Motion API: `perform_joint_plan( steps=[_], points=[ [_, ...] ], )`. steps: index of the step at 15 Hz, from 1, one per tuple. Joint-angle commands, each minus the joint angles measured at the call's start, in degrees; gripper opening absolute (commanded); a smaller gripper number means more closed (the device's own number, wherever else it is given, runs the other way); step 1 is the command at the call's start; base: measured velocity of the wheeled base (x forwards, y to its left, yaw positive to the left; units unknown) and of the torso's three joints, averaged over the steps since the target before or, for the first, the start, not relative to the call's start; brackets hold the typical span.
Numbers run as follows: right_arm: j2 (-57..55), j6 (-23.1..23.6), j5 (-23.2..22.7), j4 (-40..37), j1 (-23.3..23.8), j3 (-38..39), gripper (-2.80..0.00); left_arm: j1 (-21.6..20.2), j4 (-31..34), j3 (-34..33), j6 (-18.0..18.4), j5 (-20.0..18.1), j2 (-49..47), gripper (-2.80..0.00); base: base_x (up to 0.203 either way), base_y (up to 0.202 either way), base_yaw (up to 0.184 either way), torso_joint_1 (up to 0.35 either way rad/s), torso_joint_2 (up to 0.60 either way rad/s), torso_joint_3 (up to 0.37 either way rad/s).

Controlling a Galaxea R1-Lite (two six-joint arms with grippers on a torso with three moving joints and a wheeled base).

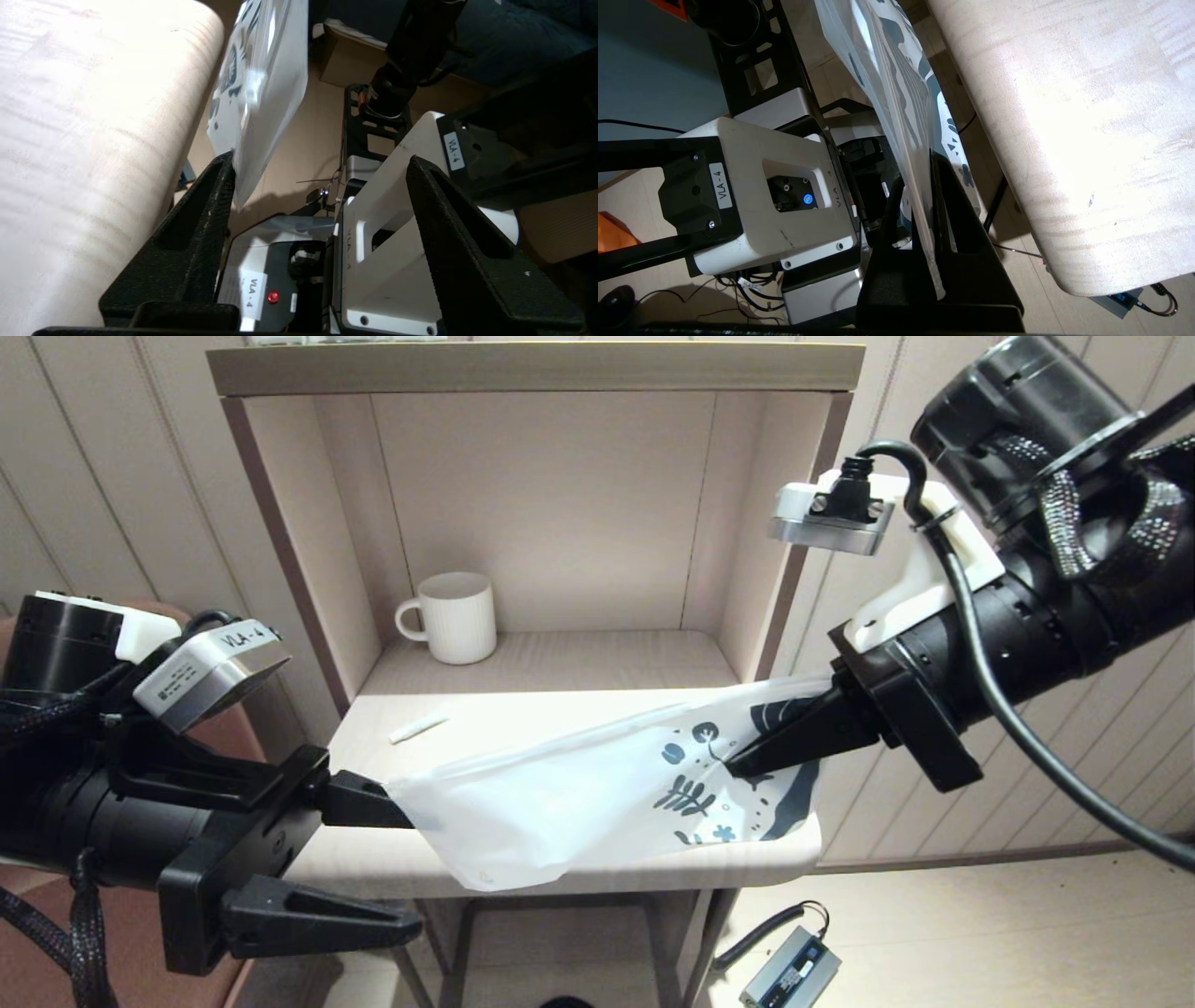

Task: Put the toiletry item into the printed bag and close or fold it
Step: Open the storage bag, then pick up the toothpaste

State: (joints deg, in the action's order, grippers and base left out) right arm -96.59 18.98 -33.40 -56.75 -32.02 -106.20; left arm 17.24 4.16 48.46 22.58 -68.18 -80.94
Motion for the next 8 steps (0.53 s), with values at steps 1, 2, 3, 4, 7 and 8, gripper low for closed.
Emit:
perform_joint_plan(
  steps=[1, 2, 3, 4, 7, 8],
  points=[
    [0.28, 0.07, -0.18, -0.29, 0.60, -0.18, -2.80, -3.70, 0.06, -1.86, 1.02, -0.37, -0.79, 0.00, 0.000, 0.000, 0.000, 0.000, 0.00, 0.000],
    [0.72, 0.11, -0.24, -0.29, 1.95, -0.32, -2.80, -6.41, 0.06, -2.91, 2.20, -0.37, -1.44, 0.00, 0.000, 0.000, 0.000, 0.000, 0.00, 0.000],
    [1.40, 0.17, -0.31, -0.29, 3.08, -0.49, -2.80, -9.44, 0.06, -4.09, 4.00, -0.38, -2.37, 0.00, 0.000, 0.000, 0.000, 0.000, 0.00, 0.000],
    [2.18, 0.11, -0.34, -0.29, 3.34, -0.65, -2.80, -12.32, 0.06, -5.22, 6.09, -0.39, -3.34, 0.00, 0.000, 0.000, 0.000, 0.000, 0.00, 0.000],
    [3.38, -0.04, -0.60, -0.29, 5.00, -0.41, -2.80, -17.12, -0.02, -6.54, 8.18, -0.64, -5.54, -2.80, 0.000, 0.000, 0.000, 0.000, 0.00, 0.000],
    [3.96, -0.08, -0.86, -0.29, 5.22, -0.31, -2.80, -17.41, 0.00, -6.19, 7.99, -0.56, -5.63, -2.80, 0.000, 0.000, 0.000, 0.000, 0.00, 0.000]
  ],
)
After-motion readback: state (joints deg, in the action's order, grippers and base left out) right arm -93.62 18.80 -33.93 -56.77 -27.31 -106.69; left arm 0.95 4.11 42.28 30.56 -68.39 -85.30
